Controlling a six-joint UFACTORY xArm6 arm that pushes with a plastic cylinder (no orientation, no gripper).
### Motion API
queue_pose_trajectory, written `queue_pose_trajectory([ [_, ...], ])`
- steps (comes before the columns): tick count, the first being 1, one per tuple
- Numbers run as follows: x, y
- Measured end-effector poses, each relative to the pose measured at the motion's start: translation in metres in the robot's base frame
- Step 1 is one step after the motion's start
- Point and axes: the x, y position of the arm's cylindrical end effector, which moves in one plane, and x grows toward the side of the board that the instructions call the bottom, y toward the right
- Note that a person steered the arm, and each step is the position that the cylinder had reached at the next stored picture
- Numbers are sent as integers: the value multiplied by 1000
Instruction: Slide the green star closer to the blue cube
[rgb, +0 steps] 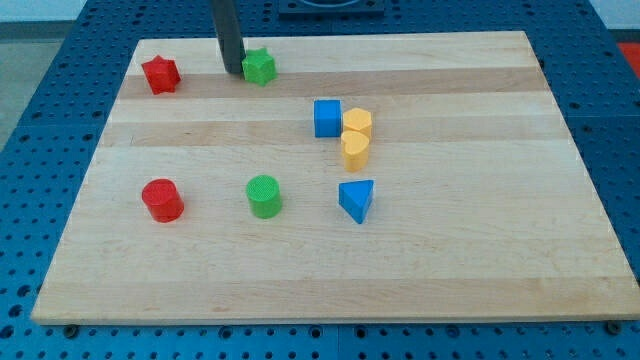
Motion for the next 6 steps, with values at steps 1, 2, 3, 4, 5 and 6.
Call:
queue_pose_trajectory([
  [1,44,0],
  [2,55,-2],
  [3,23,-23],
  [4,-48,-28],
  [5,-87,-12],
  [6,-84,15],
])
